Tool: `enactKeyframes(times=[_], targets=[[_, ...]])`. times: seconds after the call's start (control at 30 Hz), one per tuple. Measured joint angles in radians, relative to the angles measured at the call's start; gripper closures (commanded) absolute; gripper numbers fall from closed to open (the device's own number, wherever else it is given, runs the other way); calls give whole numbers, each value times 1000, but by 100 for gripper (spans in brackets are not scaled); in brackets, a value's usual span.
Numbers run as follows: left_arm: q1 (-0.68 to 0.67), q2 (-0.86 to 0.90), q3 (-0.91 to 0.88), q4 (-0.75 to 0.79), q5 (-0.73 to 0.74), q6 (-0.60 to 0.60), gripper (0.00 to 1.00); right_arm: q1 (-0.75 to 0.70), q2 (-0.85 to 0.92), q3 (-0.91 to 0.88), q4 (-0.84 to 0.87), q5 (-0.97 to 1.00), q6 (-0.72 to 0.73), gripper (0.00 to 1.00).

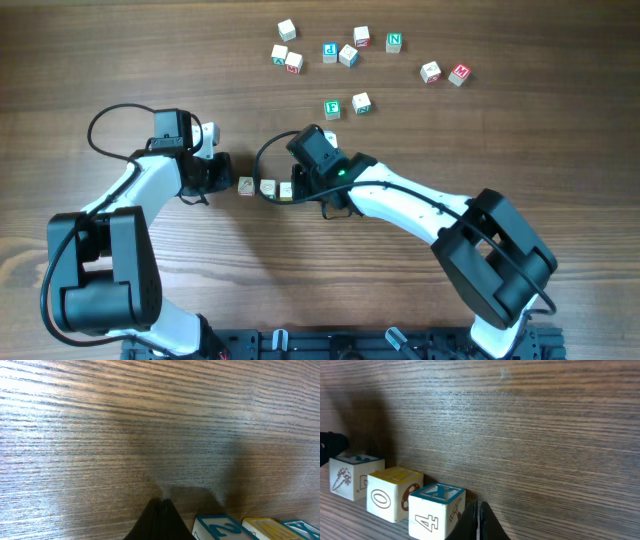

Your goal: Form a horizontal line

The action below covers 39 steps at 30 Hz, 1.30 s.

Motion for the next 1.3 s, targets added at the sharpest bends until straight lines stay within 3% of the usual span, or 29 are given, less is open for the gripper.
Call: enactKeyframes(times=[1.3], targets=[[-48,0,-5,-67,74,0,96,-9,57,0,107,-145,-18,95]])
